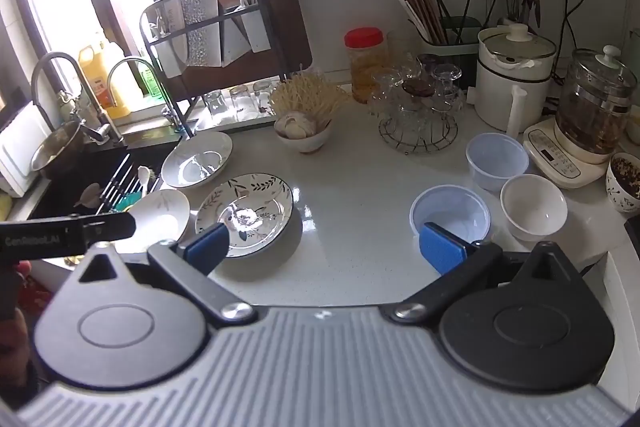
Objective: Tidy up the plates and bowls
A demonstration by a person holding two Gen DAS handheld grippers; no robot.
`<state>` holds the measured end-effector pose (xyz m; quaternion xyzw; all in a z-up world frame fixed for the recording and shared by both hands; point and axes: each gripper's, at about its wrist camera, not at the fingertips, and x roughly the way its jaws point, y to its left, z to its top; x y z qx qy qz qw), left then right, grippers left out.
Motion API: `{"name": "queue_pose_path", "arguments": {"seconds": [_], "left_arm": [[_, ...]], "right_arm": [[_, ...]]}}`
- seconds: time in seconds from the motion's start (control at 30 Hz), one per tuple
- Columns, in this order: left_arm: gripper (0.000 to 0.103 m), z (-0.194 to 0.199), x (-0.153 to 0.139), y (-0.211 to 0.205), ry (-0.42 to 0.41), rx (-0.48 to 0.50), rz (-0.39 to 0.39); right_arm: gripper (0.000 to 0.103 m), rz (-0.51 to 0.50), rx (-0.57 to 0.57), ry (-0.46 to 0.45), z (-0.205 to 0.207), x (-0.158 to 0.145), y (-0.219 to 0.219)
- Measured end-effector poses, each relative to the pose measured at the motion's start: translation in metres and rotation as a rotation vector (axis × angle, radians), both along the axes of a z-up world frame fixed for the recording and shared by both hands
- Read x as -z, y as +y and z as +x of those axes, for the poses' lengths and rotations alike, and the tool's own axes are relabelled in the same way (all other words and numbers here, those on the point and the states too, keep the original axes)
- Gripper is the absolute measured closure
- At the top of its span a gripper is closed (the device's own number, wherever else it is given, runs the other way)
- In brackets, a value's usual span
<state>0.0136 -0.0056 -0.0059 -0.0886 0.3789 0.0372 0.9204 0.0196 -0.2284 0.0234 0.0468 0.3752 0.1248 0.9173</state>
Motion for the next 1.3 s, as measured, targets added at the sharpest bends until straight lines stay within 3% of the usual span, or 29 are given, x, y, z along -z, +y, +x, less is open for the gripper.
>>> {"name": "queue_pose_path", "arguments": {"seconds": [1.3], "left_arm": [[0.003,0.014,-0.001,-0.002,0.024,0.045,-0.001]], "right_arm": [[0.0,0.005,0.049,0.018,-0.001,0.002,-0.002]]}}
